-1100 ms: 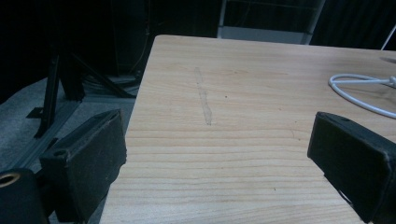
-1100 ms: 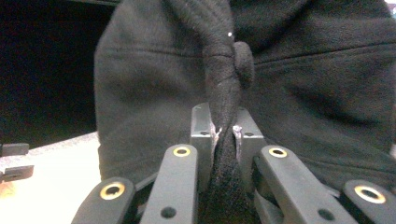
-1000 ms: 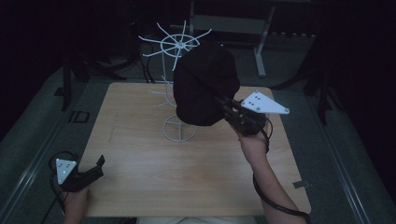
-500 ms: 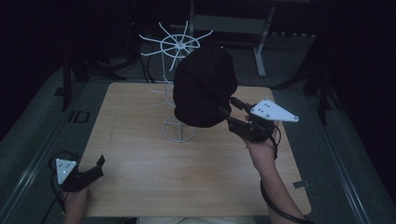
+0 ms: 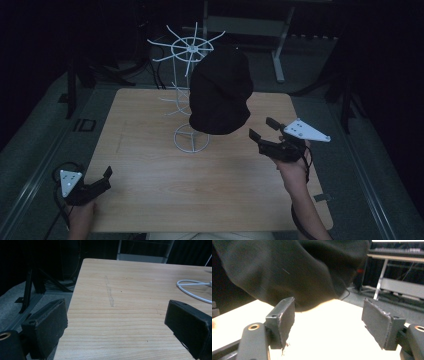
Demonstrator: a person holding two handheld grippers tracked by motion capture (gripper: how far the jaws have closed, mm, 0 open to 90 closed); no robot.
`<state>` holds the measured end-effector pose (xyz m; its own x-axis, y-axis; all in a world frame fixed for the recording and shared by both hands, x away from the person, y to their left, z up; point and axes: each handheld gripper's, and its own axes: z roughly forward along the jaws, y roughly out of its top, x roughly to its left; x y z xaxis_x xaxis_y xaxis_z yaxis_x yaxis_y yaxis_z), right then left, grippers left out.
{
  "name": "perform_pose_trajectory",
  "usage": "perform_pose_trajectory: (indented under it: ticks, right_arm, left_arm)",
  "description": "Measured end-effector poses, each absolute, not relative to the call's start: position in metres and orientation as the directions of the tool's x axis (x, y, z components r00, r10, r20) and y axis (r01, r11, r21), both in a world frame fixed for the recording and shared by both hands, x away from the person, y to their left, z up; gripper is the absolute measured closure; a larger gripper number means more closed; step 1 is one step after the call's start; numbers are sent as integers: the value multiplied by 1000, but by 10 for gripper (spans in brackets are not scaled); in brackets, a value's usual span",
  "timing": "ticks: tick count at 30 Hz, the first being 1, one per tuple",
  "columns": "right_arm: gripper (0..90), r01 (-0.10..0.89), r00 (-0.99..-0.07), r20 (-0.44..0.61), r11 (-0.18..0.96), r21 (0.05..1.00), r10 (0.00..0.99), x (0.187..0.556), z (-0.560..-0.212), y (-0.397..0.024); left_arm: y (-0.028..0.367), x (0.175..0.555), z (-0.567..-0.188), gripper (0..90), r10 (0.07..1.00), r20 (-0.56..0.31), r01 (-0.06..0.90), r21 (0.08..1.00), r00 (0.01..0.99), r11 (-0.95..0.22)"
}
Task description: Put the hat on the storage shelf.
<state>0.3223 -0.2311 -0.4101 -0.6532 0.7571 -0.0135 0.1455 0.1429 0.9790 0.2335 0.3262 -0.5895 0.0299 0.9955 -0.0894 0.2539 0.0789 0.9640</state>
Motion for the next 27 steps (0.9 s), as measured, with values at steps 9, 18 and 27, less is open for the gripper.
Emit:
perform_pose_trajectory:
  ticks: [9,18,27]
  right_arm:
    - [150,249,-631,-10,214,944,776,332,-455,-255]
    - [144,317,-595,1,234,919,804,337,-503,-275]
    - [152,364,-520,-10,232,902,854,334,-533,-306]
  left_arm:
    - [326,234,-590,49,996,-90,253,964,29,80]
    - [326,234,-590,50,995,-91,252,964,28,81]
    - [327,234,-590,49,995,-93,253,964,29,83]
